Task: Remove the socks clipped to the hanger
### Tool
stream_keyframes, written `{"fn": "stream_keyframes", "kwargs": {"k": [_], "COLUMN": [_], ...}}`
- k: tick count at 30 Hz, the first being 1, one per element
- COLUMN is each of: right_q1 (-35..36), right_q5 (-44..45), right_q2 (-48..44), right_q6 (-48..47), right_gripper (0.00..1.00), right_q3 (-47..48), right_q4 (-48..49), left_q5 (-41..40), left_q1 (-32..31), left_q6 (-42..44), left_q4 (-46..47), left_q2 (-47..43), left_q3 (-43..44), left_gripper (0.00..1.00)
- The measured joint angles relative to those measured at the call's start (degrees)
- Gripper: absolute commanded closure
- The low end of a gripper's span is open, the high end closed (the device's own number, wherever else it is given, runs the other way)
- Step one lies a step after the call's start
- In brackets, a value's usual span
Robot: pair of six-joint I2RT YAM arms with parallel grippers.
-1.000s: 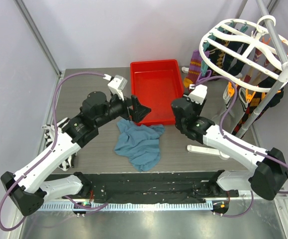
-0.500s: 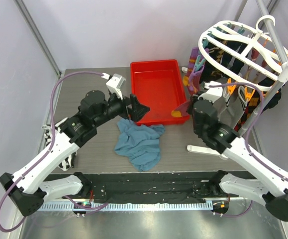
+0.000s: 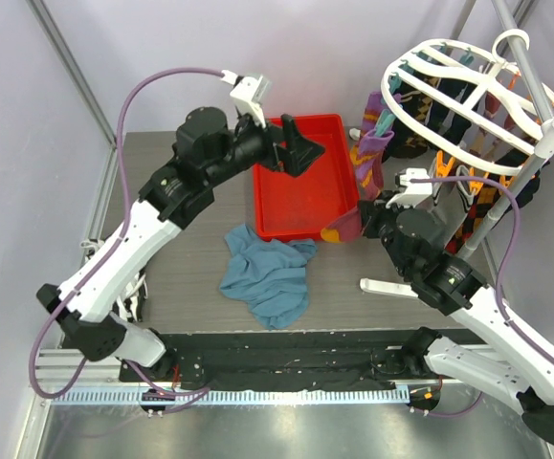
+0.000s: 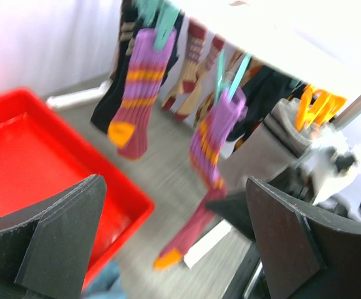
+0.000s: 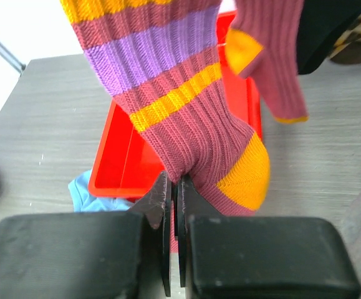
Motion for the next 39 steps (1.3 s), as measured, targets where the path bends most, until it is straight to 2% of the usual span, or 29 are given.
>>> {"fn": "stream_keyframes", "kwargs": {"k": [5,15,31,39], "right_q1": [0.00,0.00,0.00,0.00], "right_q5": [-1.95,-5.25,-8.81,-9.20], "right_q2": [-1.03,-4.00,-6.10,-7.54], "right_q6": [0.20,0.02,-0.55,-1.22], "right_gripper": [0.99,0.99,0.99,0.99], "right_q3": [-0.96,-2.38,-2.43,-2.43], "right_q4": [-0.33,-0.28,-0.52,-0.85], "left_q5": [1.66,5.51,7.06,7.06], "left_q1": [-0.31,-1.03,-3.89,-4.61], "left_q6": [0.26,-0.04,-1.66,-2.49], "left_q4": [-0.48,0.42,2.36,3.82], "left_q2": [7.13,18.27,32.02,35.06], "left_q3": [9.11,18.75,34.91,36.89], "left_gripper": [0.00,0.03,0.09,0.21]}}
